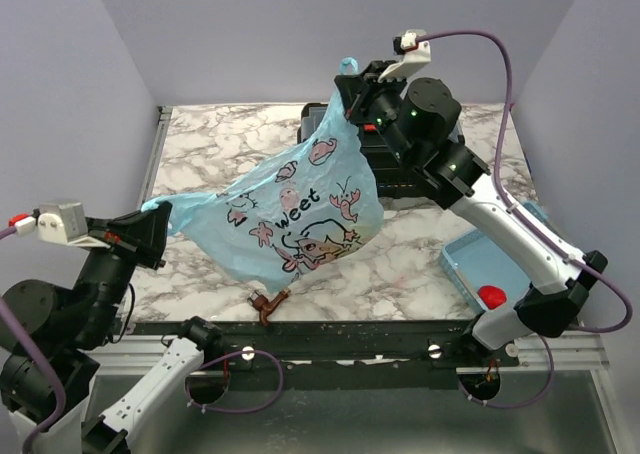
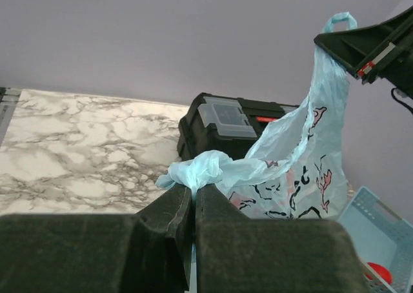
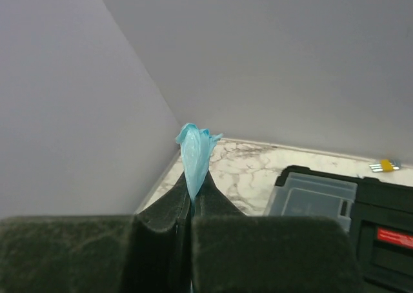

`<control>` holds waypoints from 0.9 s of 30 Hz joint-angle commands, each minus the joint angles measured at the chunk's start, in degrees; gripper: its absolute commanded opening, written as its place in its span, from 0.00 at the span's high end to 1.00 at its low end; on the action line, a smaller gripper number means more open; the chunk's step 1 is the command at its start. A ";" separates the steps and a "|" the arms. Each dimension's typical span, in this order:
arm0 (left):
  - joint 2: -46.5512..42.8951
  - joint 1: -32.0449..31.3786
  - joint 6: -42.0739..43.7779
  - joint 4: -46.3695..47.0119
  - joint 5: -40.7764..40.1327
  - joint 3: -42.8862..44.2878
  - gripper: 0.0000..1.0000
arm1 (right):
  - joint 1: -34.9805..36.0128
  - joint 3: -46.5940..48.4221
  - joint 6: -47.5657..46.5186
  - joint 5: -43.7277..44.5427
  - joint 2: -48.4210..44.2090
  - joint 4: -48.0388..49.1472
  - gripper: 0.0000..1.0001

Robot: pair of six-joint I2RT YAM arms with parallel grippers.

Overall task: Take the fake fruits out of the plastic bag
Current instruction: Adjust the plastic bag at the center of the board.

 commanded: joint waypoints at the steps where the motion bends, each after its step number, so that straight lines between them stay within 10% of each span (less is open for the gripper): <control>1: 1.06 -0.16 4.22 5.76 -7.21 -3.46 1.00 | 0.06 7.73 2.50 -6.82 11.43 2.70 0.99; 10: 8.44 -0.18 7.45 4.78 -9.86 2.92 1.00 | -0.02 47.95 6.17 -15.53 39.22 -1.44 0.99; 18: -1.70 -0.19 -5.90 -1.29 4.28 -9.20 1.00 | -0.21 23.63 7.34 -16.60 30.47 7.29 0.94; 27: -10.99 -0.18 -12.51 -2.17 27.64 -29.50 1.00 | -0.20 9.66 6.71 -11.39 22.12 -9.03 0.28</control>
